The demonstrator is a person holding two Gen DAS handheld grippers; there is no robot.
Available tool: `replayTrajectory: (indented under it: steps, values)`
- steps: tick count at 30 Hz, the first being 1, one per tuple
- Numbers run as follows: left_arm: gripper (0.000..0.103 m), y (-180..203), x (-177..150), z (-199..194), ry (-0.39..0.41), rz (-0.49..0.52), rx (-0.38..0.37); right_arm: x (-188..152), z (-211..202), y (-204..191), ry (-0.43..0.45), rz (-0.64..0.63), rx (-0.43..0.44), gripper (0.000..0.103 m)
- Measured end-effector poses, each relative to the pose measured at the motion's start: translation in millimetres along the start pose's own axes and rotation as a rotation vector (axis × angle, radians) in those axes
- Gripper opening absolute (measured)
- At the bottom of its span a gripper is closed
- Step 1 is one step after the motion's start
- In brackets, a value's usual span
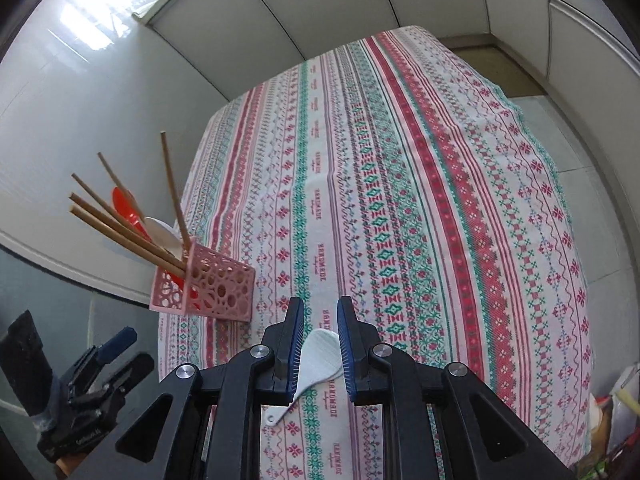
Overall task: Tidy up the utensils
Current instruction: 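Grasp the white rice paddle by its handle with the left tool, then grasp the small white spoon with the right tool while the left tool holds the paddle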
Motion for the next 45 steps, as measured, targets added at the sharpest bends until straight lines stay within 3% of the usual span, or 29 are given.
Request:
replayTrajectory:
  steps: [5, 7, 8, 9, 10, 17, 20, 24, 28, 33, 37, 38, 45]
  values:
    - [0.078, 23, -11, 19, -0.08, 0.083, -0.013, -7, 9, 7, -0.041, -0.016, -0.033, 0.021]
    - [0.078, 32, -16, 28, -0.11, 0.114, -0.021, -8, 12, 10, -0.054, -0.018, -0.042, 0.028]
    - [0.078, 38, -18, 33, -0.124, 0.129, -0.025, -9, 13, 12, -0.058, -0.016, -0.046, 0.041]
    - [0.078, 43, -21, 39, -0.14, 0.143, -0.027, -9, 13, 14, -0.054, -0.013, -0.049, 0.063]
    - [0.078, 48, -24, 45, -0.155, 0.156, -0.027, -10, 12, 15, -0.047, -0.014, -0.054, 0.07]
    - [0.077, 77, -38, 89, -0.218, 0.243, -0.006, -16, 17, 35, -0.086, -0.006, -0.082, 0.07]
    - [0.071, 80, -35, 109, -0.23, 0.274, 0.027, -21, 20, 47, -0.109, 0.013, -0.081, 0.07]
    - [0.058, 72, -29, 135, -0.26, 0.255, 0.053, -26, 19, 58, -0.115, 0.013, -0.1, 0.07]
    - [0.056, 66, -24, 154, -0.29, 0.223, 0.031, -28, 17, 67, -0.115, 0.021, -0.103, 0.07]
    - [0.056, 69, -17, 165, -0.305, 0.192, -0.025, -27, 15, 74, -0.117, 0.036, -0.104, 0.071]
    - [0.054, 72, -16, 169, -0.302, 0.197, -0.015, -26, 14, 76, -0.117, 0.042, -0.101, 0.071]
    - [0.048, 72, -16, 167, -0.299, 0.189, -0.017, -26, 14, 76, -0.117, 0.043, -0.101, 0.071]
    - [0.047, 68, -20, 159, -0.289, 0.161, -0.014, -26, 15, 71, -0.119, 0.036, -0.098, 0.071]
Point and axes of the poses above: each gripper's, at about its wrist camera, not at the fingertips, and z roughly the way its jaws point, y to its right, x to its top, the point moved 5 cm from there along z, roughly the way its jaws point, and after that the axes turned 12 degrees about -x, right-handed, at the moved point
